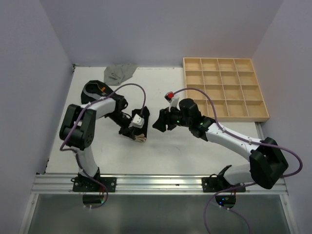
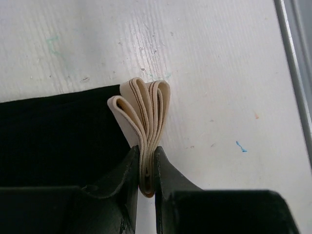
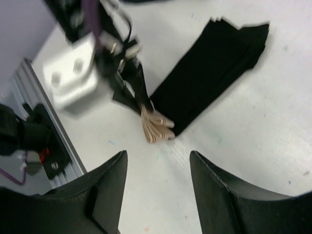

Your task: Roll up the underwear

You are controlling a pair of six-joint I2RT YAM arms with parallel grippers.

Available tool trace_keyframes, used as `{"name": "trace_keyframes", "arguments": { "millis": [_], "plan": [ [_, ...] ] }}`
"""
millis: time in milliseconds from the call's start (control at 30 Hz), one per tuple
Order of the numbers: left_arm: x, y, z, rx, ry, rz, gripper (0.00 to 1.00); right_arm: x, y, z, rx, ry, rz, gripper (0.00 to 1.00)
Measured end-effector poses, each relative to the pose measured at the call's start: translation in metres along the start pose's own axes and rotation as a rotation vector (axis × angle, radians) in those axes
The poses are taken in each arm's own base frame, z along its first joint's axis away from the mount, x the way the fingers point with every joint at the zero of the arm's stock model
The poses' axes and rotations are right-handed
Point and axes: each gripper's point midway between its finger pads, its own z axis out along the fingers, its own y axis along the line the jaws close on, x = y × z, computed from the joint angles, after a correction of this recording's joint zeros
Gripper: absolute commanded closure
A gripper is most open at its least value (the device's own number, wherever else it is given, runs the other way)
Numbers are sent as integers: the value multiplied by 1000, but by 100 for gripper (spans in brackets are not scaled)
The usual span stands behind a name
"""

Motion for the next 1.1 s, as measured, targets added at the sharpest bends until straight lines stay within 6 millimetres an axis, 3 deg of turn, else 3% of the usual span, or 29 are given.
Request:
{"name": "trace_keyframes", "arguments": {
  "millis": [167, 300, 433, 633, 867, 967, 1100],
  "plan": [
    [8, 23, -6, 89, -138, -258, 100, 43, 6, 14, -12, 108, -126, 42],
    [15, 26, -10, 115, -186, -395, 100, 72, 8, 34, -29, 189, -205, 42],
    [17, 29, -9, 146, -190, -479, 100, 91, -3, 59, -19, 241, -241, 42],
    [17, 32, -7, 166, -188, -584, 100, 88, -6, 86, -22, 232, -267, 43],
    [17, 33, -5, 182, -192, -666, 97, 64, 6, 105, -46, 170, -287, 41],
    [16, 33, -5, 184, -193, -684, 95, 69, 0, 116, -36, 181, -283, 50],
    [16, 34, -4, 182, -194, -696, 87, 95, -17, 131, -7, 242, -251, 75]
  ]
}}
